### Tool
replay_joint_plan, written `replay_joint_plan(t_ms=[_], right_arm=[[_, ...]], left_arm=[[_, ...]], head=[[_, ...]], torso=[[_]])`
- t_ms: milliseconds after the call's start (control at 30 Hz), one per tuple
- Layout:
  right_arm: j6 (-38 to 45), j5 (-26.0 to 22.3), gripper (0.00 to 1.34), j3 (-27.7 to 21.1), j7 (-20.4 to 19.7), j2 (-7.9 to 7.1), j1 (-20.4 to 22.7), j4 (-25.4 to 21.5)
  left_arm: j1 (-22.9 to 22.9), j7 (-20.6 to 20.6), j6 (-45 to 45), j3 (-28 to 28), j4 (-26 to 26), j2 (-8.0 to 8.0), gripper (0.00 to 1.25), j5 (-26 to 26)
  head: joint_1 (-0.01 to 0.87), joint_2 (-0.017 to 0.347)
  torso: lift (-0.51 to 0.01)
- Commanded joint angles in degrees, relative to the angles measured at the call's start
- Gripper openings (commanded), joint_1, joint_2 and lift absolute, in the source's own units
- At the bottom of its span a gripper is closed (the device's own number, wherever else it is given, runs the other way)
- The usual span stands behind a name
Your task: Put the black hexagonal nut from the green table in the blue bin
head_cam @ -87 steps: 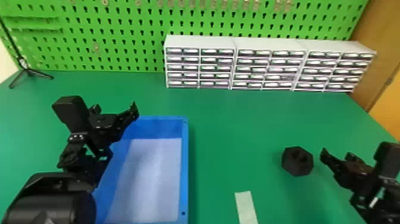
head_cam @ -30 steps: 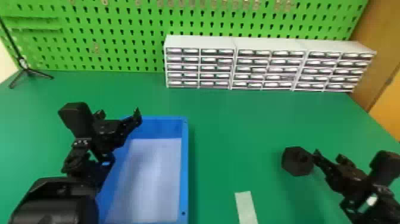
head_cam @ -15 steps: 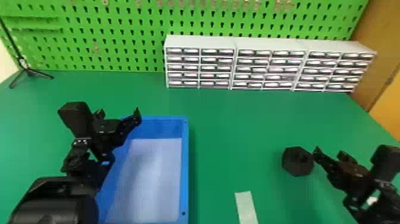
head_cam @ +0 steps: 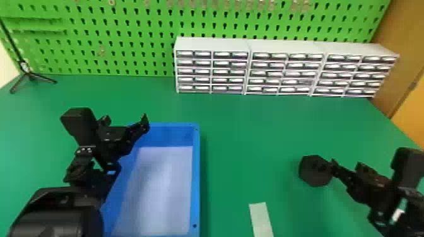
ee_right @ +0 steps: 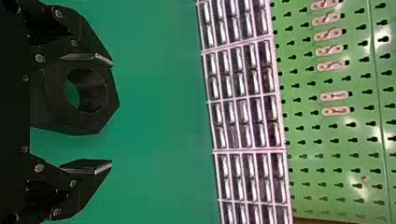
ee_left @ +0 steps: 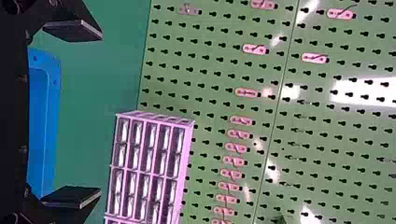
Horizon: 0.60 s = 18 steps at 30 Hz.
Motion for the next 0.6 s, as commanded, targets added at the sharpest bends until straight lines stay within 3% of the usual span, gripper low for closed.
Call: replay_joint_plan(t_ms=[0,333,567], right_arm=[[5.4,2.4,0.84,0.2,0.0,0.06,0.4,-4.2],[13.6,1.8,0.84,0.4,-2.5,-0.08,1.0,-10.5],[26.5,0.6,0.84,0.7,-2.5,-3.15,-1.1,-14.9]], left_arm=[[0.1,-0.2,0.0,0.3,0.0,0.04,1.13,0.0],[0.2,-0.6,0.0,0.6,-0.1,0.04,1.13,0.0],[0.2,-0.6,0.0,0.7,-0.1,-0.05,1.13,-0.1]], head=[[0.692,0.008],[0.692,0.008],[0.692,0.008]], torso=[[-0.097],[-0.097],[-0.097]])
